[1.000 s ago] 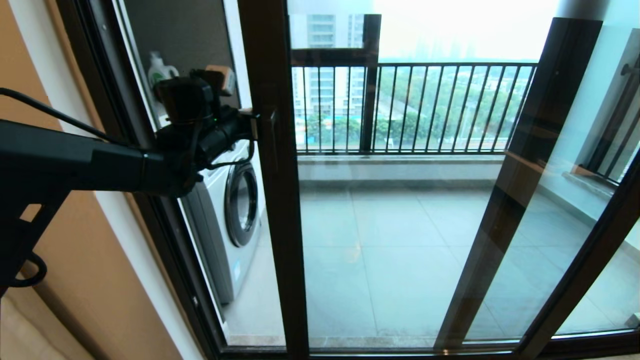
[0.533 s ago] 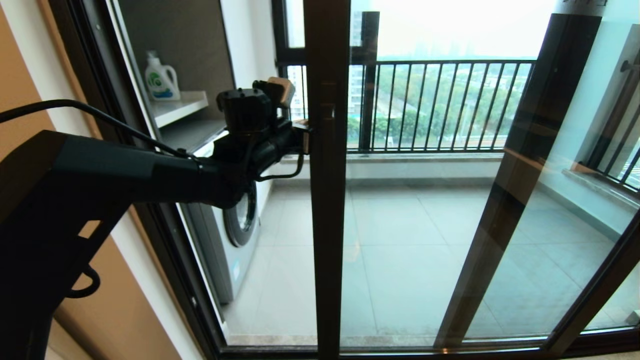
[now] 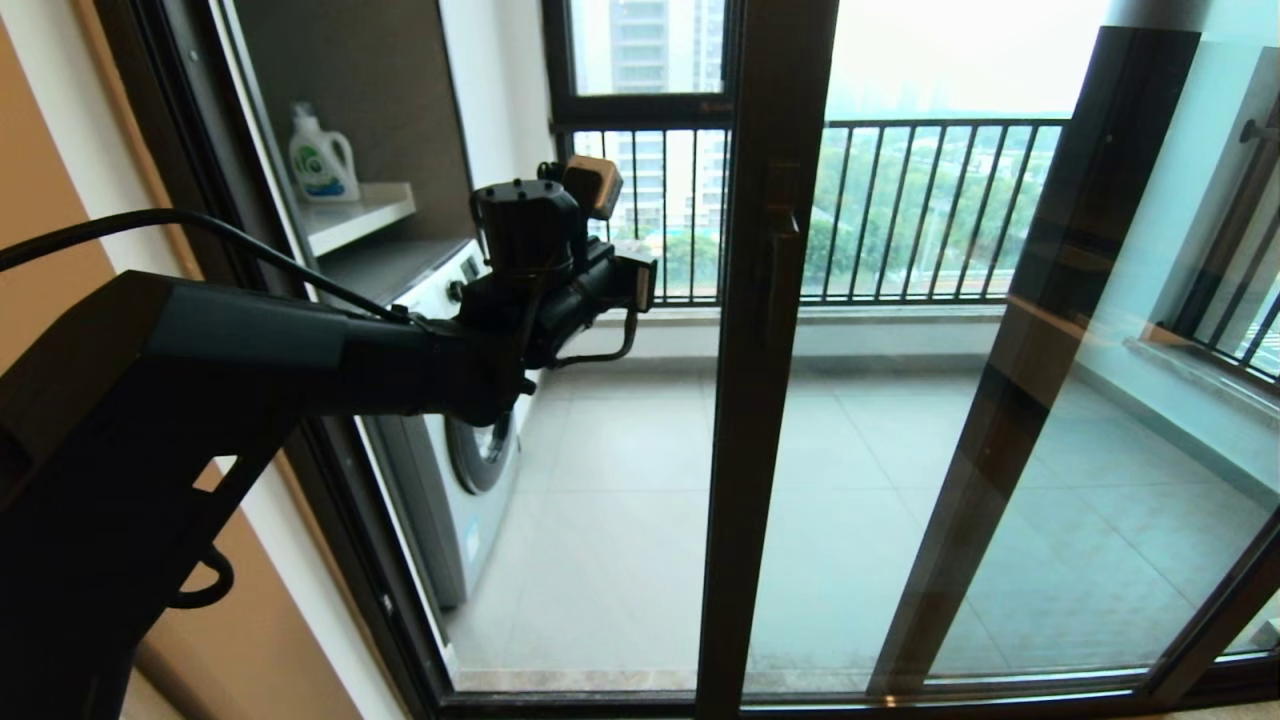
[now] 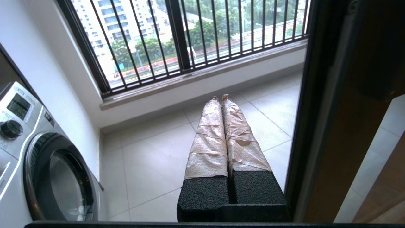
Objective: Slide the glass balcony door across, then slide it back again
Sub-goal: Open the slid door
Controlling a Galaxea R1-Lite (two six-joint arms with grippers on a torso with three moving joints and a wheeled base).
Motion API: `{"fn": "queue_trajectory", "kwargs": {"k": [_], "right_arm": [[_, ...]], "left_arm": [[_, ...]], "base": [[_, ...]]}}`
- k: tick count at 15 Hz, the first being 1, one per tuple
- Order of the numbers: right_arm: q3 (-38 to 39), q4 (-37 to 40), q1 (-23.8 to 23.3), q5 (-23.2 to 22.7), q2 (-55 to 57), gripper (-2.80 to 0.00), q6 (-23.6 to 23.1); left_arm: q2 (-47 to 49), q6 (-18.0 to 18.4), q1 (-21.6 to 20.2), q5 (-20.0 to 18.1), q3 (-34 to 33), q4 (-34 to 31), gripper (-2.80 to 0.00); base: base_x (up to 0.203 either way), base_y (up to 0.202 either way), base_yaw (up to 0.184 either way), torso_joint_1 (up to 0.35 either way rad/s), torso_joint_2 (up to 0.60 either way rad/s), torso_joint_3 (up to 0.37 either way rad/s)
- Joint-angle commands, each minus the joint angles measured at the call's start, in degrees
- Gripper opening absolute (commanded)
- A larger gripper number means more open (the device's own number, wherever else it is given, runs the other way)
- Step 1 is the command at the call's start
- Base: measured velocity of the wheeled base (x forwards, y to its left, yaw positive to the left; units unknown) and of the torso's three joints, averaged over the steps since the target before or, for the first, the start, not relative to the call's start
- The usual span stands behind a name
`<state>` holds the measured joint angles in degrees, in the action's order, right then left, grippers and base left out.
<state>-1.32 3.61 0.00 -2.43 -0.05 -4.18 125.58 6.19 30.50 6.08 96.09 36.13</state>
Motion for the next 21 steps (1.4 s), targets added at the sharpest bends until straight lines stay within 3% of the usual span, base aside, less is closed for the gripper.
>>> {"fn": "queue_trajectory", "kwargs": {"k": [1, 8, 14, 16, 18, 21], "right_arm": [[0.0, 0.1, 0.0, 0.0, 0.0, -2.8, 0.0], [0.0, 0.0, 0.0, 0.0, 0.0, -2.8, 0.0], [0.0, 0.0, 0.0, 0.0, 0.0, -2.8, 0.0], [0.0, 0.0, 0.0, 0.0, 0.0, -2.8, 0.0], [0.0, 0.1, 0.0, 0.0, 0.0, -2.8, 0.0], [0.0, 0.0, 0.0, 0.0, 0.0, -2.8, 0.0]], "left_arm": [[-4.9, -0.6, -1.1, 0.2, -5.7, 0.3, -2.8], [-33.1, -4.1, -12.2, -2.3, -35.4, 0.4, -2.8], [-63.9, -8.0, -16.2, -1.0, -57.4, -3.2, -2.8], [-75.4, -8.2, -16.4, 0.5, -60.2, -9.8, -2.8], [-87.1, -8.3, -17.3, 1.6, -60.8, -20.4, -2.8], [-101.5, -8.2, -22.0, 2.5, -59.6, -36.2, -2.8]], "base": [[0.0, 0.0, 0.0, 0.0, 0.0, 0.0], [0.0, 0.0, 0.0, 0.0, 0.0, 0.0], [0.0, 0.0, 0.0, 0.0, 0.0, 0.0], [0.0, 0.0, 0.0, 0.0, 0.0, 0.0], [0.0, 0.0, 0.0, 0.0, 0.0, 0.0], [0.0, 0.0, 0.0, 0.0, 0.0, 0.0]]}}
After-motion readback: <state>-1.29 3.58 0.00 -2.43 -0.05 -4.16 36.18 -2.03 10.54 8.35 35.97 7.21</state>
